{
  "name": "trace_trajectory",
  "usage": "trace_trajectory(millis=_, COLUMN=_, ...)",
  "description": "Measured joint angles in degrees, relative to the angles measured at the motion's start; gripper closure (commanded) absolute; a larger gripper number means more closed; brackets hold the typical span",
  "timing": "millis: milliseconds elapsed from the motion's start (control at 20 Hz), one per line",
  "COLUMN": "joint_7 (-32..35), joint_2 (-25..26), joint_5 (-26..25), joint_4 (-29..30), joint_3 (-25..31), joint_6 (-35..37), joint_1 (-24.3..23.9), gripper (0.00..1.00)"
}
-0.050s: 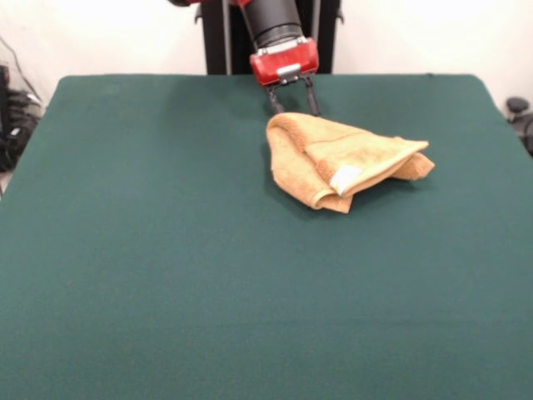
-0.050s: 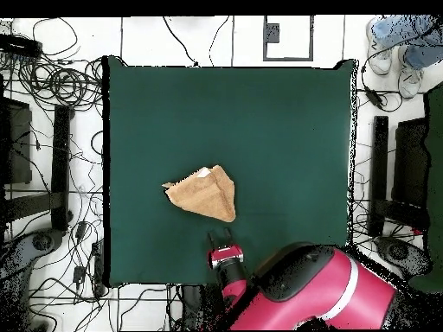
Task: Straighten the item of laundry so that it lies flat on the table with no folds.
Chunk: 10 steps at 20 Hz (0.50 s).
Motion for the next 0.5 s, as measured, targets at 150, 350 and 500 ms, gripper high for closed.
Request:
trace_trajectory(millis=150, joint_7=0.0, joint_2=-0.4, joint_5=0.0, joint_4=-0.1, joint_3=0.0, joint_6=0.0, joint_1=-0.1, gripper=0.00)
trace_trajectory(millis=350, joint_7=0.0, joint_2=-0.7, joint_5=0.0, joint_4=-0.1, joint_3=0.0, joint_6=0.0, joint_1=-0.3, gripper=0.00)
trace_trajectory(millis=500, joint_7=0.0, joint_2=-0.8, joint_5=0.0, joint_4=-0.2, joint_3=0.1, joint_6=0.0, joint_1=-0.6, gripper=0.00)
